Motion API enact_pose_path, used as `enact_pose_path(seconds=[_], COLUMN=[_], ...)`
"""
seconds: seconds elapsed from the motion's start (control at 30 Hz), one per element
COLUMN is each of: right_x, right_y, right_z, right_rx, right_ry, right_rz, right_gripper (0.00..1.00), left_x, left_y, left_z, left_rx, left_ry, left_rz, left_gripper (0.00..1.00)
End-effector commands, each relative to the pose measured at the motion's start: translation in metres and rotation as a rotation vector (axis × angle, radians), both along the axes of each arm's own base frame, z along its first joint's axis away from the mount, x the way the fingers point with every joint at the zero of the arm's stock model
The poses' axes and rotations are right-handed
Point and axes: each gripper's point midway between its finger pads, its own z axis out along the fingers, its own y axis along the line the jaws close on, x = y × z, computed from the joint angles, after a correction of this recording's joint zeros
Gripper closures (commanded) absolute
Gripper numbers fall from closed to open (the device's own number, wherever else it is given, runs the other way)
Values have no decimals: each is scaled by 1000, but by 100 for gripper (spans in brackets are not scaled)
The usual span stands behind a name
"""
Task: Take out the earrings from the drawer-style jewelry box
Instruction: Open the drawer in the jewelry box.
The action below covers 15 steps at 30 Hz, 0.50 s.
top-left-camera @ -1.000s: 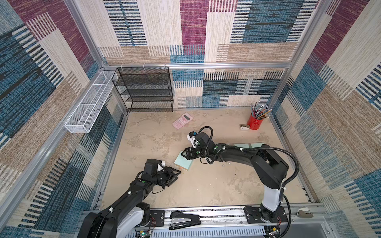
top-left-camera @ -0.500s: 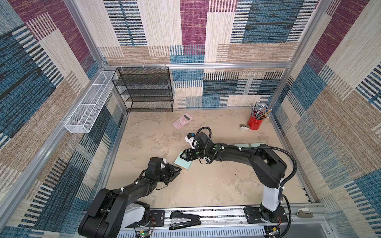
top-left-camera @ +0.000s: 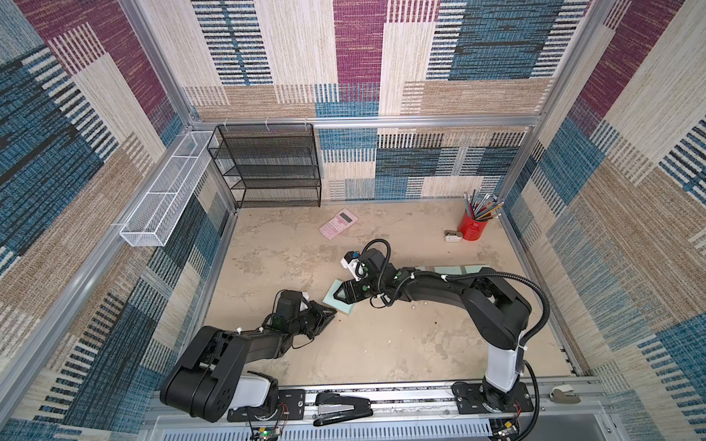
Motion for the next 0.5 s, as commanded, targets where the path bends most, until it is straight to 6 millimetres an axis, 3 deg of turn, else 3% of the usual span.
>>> enact_pose_path(seconds=[0.0, 0.13, 0.27, 0.47], right_x=[-2, -3, -1, 2], right_y=[5, 6, 5, 4], right_z=[1, -1, -8, -13], right_rx=[23, 21, 5, -11], right_ry=[-9, -7, 7, 16], right_rz=[25, 28, 16, -10], right_gripper=[41, 42, 45, 46], left_x=[7, 8, 4, -11], left_y=[-3, -3, 1, 10], left_z=[10, 9, 3, -10], left_rx=[-33, -36, -16, 54], left_ry=[-50, -49, -24, 54], left_rz=[11, 15, 27, 28], left_gripper=[82, 87, 99, 100])
